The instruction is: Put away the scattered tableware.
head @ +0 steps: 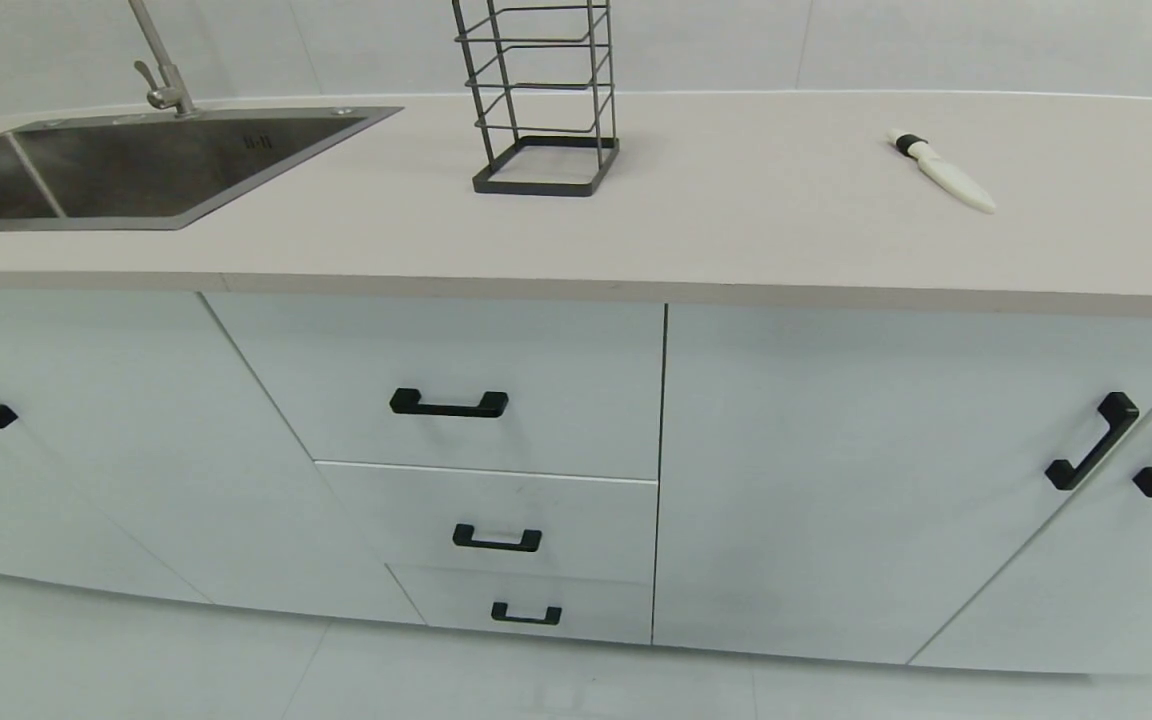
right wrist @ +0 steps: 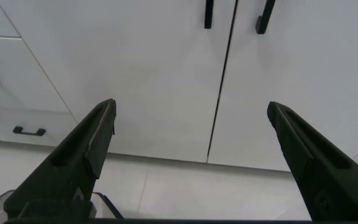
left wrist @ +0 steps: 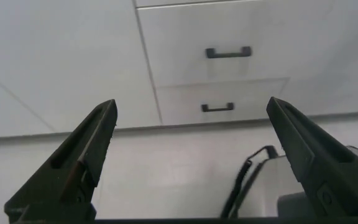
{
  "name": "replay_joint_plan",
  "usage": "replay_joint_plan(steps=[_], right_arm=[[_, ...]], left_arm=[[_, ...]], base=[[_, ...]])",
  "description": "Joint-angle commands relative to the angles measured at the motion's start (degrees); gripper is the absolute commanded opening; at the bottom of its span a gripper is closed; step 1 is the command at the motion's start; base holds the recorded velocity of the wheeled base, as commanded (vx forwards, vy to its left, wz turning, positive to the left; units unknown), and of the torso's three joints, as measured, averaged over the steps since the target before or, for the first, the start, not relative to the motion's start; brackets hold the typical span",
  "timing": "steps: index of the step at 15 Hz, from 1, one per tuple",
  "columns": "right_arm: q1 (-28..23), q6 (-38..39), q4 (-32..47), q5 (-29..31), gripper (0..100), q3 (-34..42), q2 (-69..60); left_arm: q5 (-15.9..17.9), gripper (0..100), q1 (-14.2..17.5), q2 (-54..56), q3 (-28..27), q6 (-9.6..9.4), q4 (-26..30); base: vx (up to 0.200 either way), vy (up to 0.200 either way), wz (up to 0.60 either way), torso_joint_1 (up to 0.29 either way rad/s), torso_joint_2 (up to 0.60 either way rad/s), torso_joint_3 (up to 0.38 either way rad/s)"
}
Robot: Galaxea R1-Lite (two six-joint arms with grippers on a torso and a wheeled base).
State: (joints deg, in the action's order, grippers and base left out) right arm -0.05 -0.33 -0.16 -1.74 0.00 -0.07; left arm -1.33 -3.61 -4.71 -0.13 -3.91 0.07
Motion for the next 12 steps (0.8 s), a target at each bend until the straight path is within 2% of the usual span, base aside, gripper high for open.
replay_joint_plan(steps=[1,5,7,9,11,12], right_arm=[[0.0,-0.1,0.0,0.0,100,0.0,0.1],[0.0,-0.1,0.0,0.0,100,0.0,0.1],[0.0,-0.1,0.0,0.0,100,0.0,0.1],[0.0,-0.1,0.0,0.0,100,0.0,0.1],[0.0,-0.1,0.0,0.0,100,0.0,0.1],[0.0,-0.1,0.0,0.0,100,0.0,0.1]], left_arm=[[0.2,100,3.7,4.7,0.1,-0.66,-0.2],[0.1,100,3.8,4.7,0.1,-0.31,-0.1],[0.2,100,3.8,4.7,0.1,1.28,-0.1],[0.1,100,3.8,4.7,0.1,1.10,0.0],[-0.2,100,3.8,4.7,0.1,1.72,-0.1],[-0.3,100,3.8,4.7,0.1,2.86,-0.2]], base=[[0.000,0.000,-0.60,0.002,0.00,0.002],[0.000,0.000,0.00,0.000,0.00,0.000],[0.000,0.000,0.00,0.000,0.00,0.000],[0.000,0.000,0.00,0.000,0.00,0.000],[0.000,0.000,0.00,0.000,0.00,0.000],[0.200,-0.200,0.00,0.002,0.01,0.002]])
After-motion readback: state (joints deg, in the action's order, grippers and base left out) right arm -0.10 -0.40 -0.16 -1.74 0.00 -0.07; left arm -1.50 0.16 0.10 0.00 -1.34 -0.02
